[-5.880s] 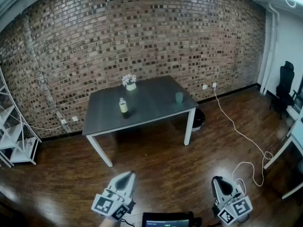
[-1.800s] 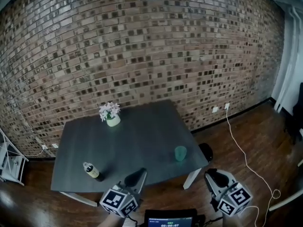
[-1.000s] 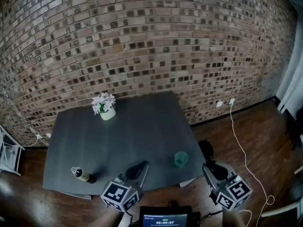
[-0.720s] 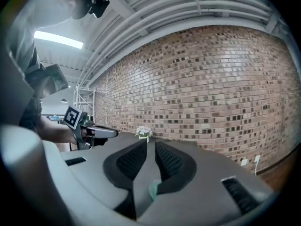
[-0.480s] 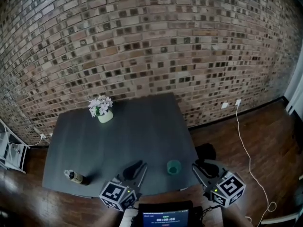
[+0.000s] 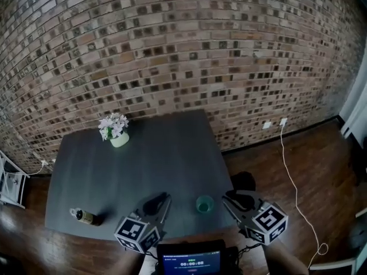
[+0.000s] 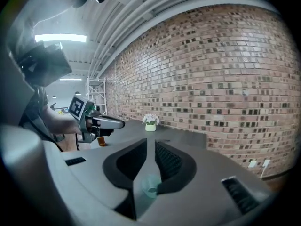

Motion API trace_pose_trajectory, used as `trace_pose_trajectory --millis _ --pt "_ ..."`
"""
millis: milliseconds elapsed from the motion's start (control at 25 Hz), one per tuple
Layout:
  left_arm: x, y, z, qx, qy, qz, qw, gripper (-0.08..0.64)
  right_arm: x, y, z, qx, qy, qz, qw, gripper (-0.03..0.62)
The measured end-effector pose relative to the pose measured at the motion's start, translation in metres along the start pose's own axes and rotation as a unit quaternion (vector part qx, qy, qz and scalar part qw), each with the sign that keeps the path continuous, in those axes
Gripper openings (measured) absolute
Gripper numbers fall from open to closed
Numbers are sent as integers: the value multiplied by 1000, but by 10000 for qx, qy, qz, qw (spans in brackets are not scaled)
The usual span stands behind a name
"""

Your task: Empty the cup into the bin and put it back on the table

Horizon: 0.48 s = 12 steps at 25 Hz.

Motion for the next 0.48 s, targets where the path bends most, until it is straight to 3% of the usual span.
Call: trace_pose_trajectory --millis 320,480 --pt "-12 -12 7 -19 -148 -128 9998 0 -19 2 28 410 -652 -110 9970 58" --pt "-20 -24 7 210 -5 -227 9995 0 -34 1 46 626 -960 -129 9933 58"
Point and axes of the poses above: the fingertips, and each gripper's own axes: z forward along the fingers, y to its right, x out of its top, the point moved 6 cm from there along -z, backward along the fingers, and after that the axes turned 9 degrees about -z, right-handed, at the moved point
